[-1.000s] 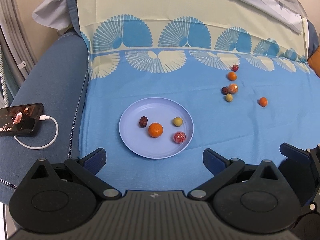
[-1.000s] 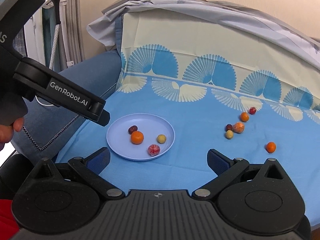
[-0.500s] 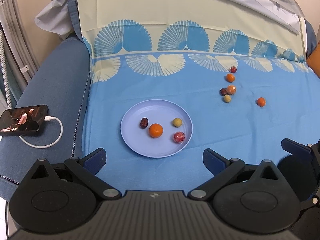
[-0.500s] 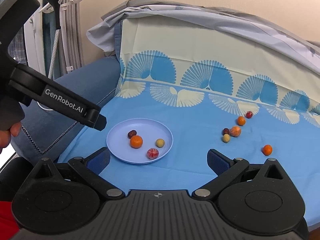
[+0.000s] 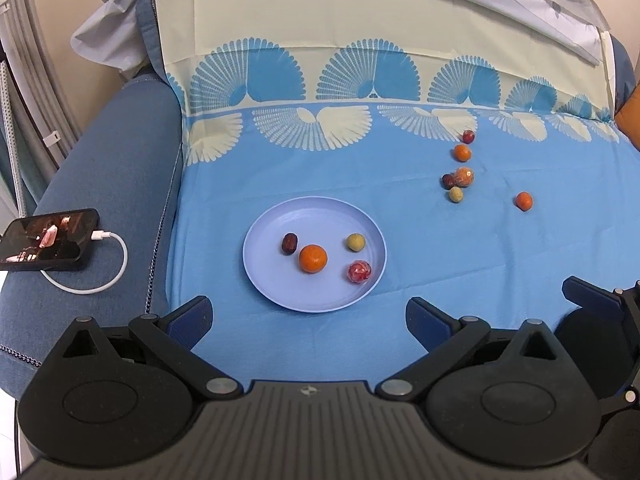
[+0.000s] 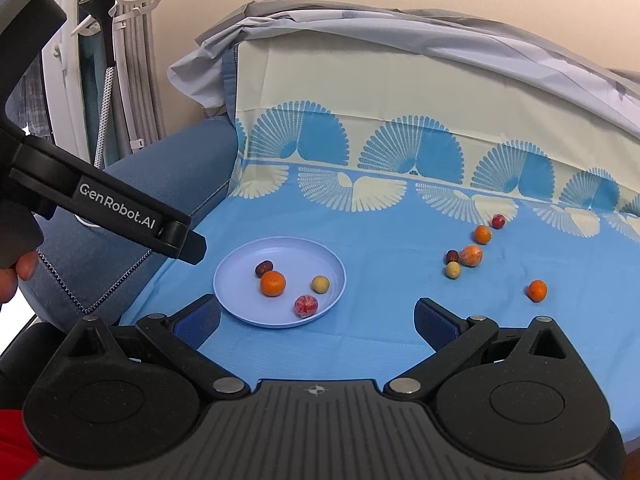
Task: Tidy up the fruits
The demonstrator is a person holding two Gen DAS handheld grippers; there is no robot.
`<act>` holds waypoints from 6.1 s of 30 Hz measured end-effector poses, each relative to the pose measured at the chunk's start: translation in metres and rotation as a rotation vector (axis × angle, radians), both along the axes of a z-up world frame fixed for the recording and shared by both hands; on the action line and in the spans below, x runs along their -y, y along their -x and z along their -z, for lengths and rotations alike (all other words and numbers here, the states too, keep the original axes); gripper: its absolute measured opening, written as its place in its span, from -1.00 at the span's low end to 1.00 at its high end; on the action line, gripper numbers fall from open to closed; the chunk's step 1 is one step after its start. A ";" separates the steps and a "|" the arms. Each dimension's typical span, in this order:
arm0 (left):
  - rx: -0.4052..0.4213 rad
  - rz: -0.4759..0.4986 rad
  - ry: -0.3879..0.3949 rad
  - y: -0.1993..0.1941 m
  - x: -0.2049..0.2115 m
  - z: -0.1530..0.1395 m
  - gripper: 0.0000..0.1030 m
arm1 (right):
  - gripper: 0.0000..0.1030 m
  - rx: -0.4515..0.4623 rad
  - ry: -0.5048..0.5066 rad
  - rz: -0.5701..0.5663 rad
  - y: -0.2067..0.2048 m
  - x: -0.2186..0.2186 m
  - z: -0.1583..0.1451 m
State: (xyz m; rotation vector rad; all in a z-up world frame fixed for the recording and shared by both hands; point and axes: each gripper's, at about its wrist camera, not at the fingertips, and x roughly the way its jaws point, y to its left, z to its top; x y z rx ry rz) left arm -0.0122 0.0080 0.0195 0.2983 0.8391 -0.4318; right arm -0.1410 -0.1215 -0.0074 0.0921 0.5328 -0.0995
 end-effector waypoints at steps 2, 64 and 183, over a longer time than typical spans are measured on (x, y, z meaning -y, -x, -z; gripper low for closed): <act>-0.003 -0.003 0.002 -0.001 0.000 0.000 0.99 | 0.99 -0.004 -0.002 0.001 0.000 0.000 0.001; -0.071 0.272 -0.062 -0.155 0.282 0.093 0.99 | 0.99 -0.102 -0.013 0.612 -0.115 0.265 0.124; -0.111 -0.052 0.052 -0.062 -0.027 0.011 -0.20 | -0.31 0.034 -0.048 0.093 -0.038 0.020 -0.020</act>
